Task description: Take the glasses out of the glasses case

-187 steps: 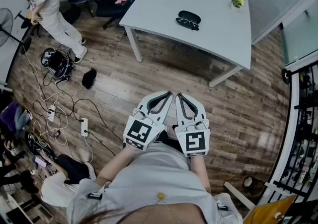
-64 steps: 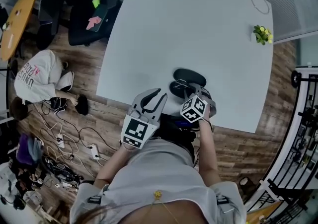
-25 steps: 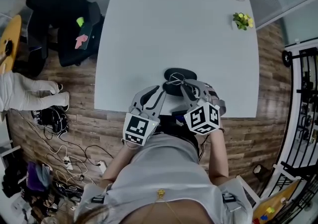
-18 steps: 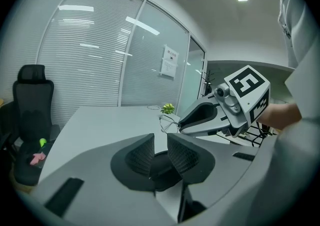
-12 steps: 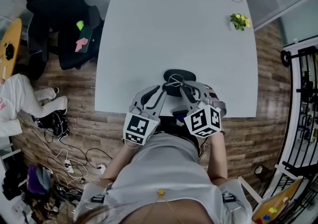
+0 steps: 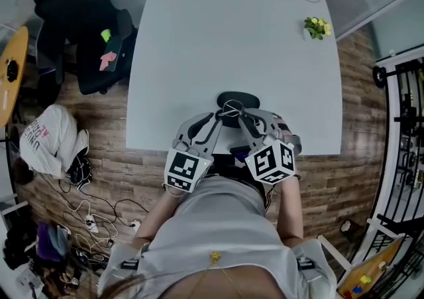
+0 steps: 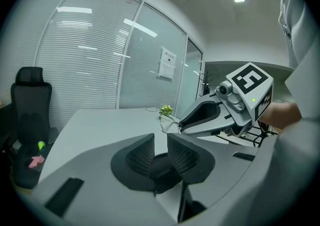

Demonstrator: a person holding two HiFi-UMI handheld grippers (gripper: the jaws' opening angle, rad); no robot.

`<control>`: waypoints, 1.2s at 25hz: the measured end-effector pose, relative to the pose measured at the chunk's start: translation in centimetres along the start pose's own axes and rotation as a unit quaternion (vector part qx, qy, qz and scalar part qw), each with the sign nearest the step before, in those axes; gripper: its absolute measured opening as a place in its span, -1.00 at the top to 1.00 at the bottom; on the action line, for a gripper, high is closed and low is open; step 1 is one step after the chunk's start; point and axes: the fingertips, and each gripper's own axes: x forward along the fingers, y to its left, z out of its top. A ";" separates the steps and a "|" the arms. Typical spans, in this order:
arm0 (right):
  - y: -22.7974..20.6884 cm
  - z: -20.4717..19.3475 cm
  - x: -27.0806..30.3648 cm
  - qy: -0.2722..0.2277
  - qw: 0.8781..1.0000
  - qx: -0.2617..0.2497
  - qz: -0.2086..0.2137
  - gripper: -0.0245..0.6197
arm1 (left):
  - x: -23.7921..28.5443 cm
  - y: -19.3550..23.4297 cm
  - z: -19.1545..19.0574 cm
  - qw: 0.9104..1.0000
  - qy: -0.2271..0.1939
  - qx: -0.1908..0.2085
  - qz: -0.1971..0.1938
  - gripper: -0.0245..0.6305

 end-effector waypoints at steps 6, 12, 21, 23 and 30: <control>0.0 -0.1 0.0 0.003 1.000 -0.001 0.000 0.77 | 0.1 -0.1 0.0 1.000 0.001 0.001 -0.003 0.67; 0.1 -0.3 0.1 0.005 1.000 -0.002 0.002 0.77 | 0.1 0.0 -0.1 1.000 0.004 0.004 -0.003 0.67; 0.2 -0.8 -0.2 0.005 1.000 -0.008 0.006 0.77 | 0.2 -0.5 -0.1 1.000 0.006 0.007 -0.002 0.67; 0.1 -0.8 -0.3 0.005 1.000 -0.007 0.007 0.77 | 0.2 -0.5 0.0 1.000 0.006 0.007 -0.002 0.67; 0.0 -1.5 -0.2 0.008 1.000 -0.007 0.010 0.77 | 0.5 -0.6 -0.1 1.000 0.007 0.006 0.000 0.67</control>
